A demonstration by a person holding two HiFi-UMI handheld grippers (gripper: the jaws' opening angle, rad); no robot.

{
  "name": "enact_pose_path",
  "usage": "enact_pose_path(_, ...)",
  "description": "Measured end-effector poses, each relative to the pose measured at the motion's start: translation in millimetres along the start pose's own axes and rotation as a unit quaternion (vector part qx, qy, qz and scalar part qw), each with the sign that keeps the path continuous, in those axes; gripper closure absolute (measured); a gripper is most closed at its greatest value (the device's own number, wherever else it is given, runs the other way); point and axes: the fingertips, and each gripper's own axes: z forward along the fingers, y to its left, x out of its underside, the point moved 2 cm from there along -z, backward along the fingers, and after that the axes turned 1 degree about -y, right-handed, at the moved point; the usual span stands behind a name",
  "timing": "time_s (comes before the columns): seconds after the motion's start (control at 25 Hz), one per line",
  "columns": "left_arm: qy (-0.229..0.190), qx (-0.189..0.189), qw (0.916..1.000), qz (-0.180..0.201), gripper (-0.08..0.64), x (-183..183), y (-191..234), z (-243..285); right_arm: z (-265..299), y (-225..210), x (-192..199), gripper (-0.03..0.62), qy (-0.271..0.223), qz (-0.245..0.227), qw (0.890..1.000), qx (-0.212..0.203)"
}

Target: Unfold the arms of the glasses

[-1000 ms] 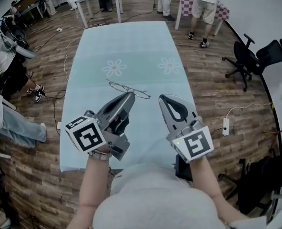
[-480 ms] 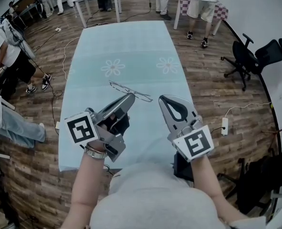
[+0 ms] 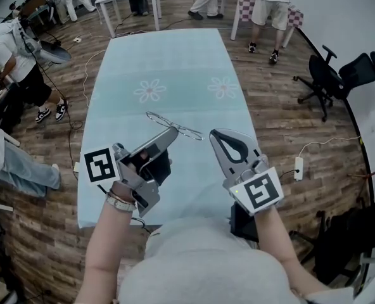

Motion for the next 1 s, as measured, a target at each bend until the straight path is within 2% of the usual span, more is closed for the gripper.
enact_pose_path(0.32, 0.024, -0.002, 0.9992, -0.033, 0.551, -2.3, 4.3, -0.8, 0.1, 4.2, 11.3, 0.584, 0.022, 0.002, 1.0, -0.02)
enact_pose_path(0.72, 0.029, -0.003, 0.9978, -0.06, 0.551, 0.0, 5.7, 2.3, 0.8, 13.0, 19.2, 0.581, 0.041, 0.055, 0.996, -0.063)
enact_pose_path(0.88, 0.029, -0.002, 0.9977, -0.06, 0.551, 0.4, 5.1, 2.6, 5.1, 17.4, 23.2, 0.522, 0.042, 0.061, 0.994, -0.074)
enact_pose_path(1.0, 0.031, -0.002, 0.9977, -0.06, 0.551, 0.7, 4.4, 2.8, 7.4, 16.3, 20.4, 0.522, 0.044, 0.064, 0.995, -0.063)
